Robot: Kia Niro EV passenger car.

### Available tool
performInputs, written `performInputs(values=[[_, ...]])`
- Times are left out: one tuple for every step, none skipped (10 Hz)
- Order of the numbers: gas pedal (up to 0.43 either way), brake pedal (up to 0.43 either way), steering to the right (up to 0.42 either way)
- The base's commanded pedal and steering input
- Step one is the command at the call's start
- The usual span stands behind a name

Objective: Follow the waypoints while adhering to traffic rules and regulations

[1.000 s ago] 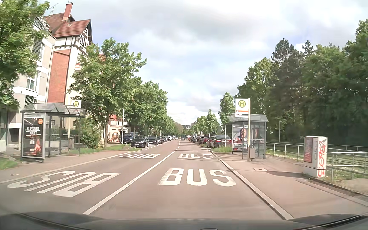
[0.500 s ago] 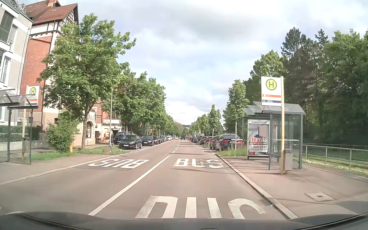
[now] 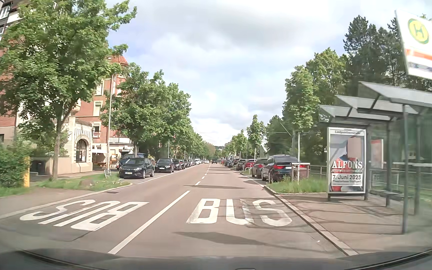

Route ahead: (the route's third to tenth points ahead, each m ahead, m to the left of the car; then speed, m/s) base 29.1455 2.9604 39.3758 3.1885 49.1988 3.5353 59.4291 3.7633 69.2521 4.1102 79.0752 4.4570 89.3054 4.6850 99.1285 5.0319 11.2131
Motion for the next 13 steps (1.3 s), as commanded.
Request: performInputs(values=[[0.087,0.000,0.000],[0.087,0.000,0.000],[0.079,0.000,0.000],[0.079,0.000,0.000],[0.067,0.000,0.000],[0.059,0.000,0.000],[0.059,0.000,0.001],[0.059,0.000,0.001],[0.059,0.000,0.000],[0.047,0.000,-0.002],[0.047,0.000,-0.008],[0.047,0.000,-0.008],[0.047,0.000,-0.009]])
